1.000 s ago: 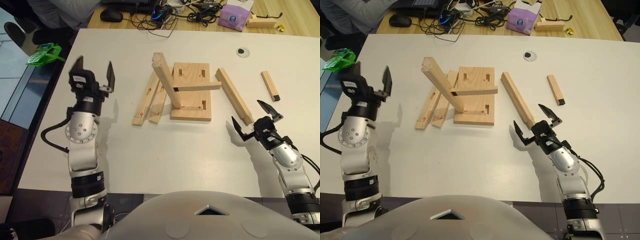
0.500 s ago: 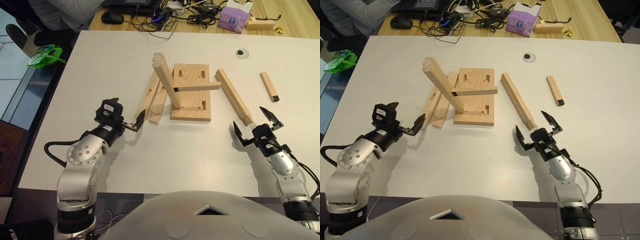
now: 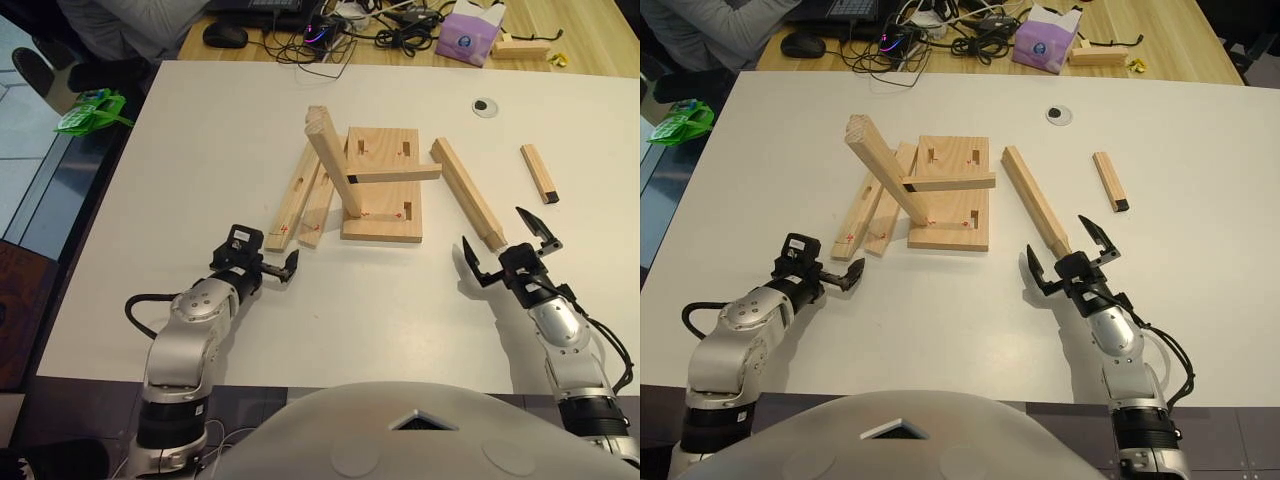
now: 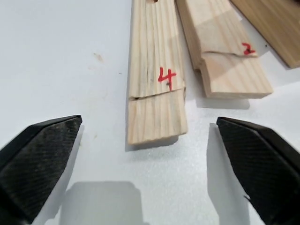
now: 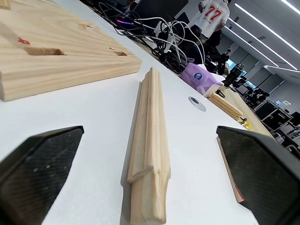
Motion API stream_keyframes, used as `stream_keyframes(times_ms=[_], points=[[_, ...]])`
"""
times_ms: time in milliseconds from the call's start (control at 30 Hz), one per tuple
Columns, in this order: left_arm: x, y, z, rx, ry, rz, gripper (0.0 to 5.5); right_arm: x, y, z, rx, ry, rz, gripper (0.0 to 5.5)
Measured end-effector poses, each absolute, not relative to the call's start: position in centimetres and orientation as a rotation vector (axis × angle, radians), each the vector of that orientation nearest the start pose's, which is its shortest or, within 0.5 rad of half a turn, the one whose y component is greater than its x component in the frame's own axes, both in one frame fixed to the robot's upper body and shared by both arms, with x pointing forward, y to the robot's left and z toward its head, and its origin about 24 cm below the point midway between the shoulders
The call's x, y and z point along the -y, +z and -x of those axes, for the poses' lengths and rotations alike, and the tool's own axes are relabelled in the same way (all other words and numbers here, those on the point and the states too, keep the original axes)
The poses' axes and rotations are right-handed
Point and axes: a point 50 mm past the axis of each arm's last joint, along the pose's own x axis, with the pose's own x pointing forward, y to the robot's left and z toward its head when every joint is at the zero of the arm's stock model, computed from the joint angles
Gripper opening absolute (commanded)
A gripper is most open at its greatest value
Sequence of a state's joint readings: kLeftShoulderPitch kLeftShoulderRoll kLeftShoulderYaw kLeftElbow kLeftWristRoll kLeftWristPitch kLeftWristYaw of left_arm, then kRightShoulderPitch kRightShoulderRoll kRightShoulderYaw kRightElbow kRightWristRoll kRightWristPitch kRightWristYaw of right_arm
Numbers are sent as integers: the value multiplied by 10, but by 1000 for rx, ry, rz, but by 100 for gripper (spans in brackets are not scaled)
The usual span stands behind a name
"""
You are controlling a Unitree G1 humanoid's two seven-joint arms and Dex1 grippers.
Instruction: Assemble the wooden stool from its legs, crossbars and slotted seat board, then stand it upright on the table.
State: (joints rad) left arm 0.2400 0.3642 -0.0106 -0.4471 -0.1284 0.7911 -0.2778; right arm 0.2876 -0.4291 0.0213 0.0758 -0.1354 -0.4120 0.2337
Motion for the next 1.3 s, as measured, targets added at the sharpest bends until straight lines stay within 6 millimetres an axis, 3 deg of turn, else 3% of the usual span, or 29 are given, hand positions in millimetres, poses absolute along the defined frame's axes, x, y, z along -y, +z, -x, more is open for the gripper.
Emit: stream_keyframes(times_ms=[267,633,800,1300], points=[[-208,21,-205,-543,-216,-244,538,207,19,-195,21,381,530,540],[-193,11,-203,-523,-257,-246,538,195,21,-203,53,451,577,540],[-186,5,-211,-543,-275,-120,464,192,24,-213,79,472,589,540],[-182,2,-233,-541,-337,-91,242,185,28,-226,122,473,595,540]])
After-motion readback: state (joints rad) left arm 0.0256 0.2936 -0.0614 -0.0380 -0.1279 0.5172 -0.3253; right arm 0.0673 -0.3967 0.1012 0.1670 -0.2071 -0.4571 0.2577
